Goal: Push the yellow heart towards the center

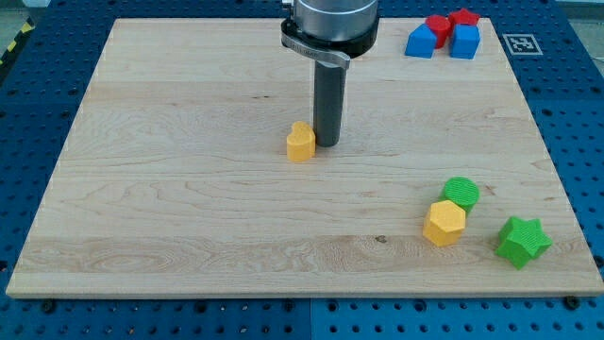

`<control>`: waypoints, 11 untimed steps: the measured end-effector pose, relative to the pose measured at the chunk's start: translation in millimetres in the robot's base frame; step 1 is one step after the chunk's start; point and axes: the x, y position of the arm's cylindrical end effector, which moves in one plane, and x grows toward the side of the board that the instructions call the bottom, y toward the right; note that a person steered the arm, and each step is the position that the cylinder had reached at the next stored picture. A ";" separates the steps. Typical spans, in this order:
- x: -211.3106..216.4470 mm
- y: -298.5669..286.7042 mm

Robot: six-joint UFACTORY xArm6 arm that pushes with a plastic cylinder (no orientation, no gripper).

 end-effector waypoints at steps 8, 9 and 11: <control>4.6 -4.4; 4.5 -17.5; 19.6 -21.9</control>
